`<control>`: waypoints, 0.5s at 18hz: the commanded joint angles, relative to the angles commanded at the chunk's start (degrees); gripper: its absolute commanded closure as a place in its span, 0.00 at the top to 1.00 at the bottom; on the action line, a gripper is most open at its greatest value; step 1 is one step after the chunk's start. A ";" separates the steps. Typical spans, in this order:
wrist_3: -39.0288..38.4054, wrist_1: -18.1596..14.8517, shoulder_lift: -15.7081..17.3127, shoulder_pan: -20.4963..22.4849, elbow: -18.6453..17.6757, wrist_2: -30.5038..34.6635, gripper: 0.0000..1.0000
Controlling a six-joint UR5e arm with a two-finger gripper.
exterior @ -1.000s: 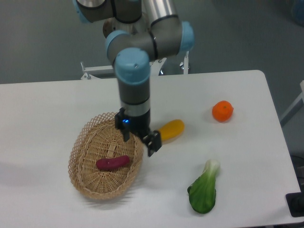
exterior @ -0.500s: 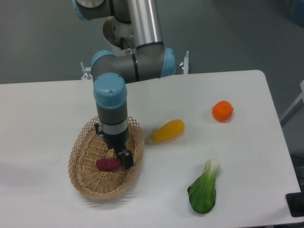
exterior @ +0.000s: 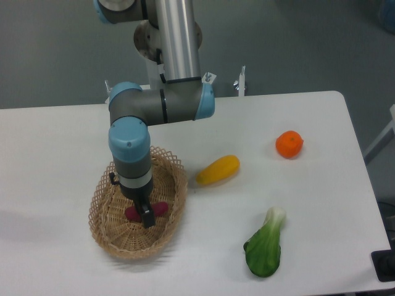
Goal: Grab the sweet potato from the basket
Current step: 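Lower the gripper onto the purple sweet potato and close on it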
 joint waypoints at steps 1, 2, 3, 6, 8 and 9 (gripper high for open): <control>-0.17 0.35 -0.09 0.00 0.09 0.00 0.93; -0.18 0.44 -0.35 0.00 0.26 0.00 0.91; -0.35 0.53 -0.53 0.00 0.26 0.00 0.88; -0.44 0.53 -0.53 0.00 0.44 0.00 0.71; -0.44 0.44 -0.53 0.00 0.61 0.96 0.61; -0.35 0.44 -0.53 0.00 0.70 2.01 0.56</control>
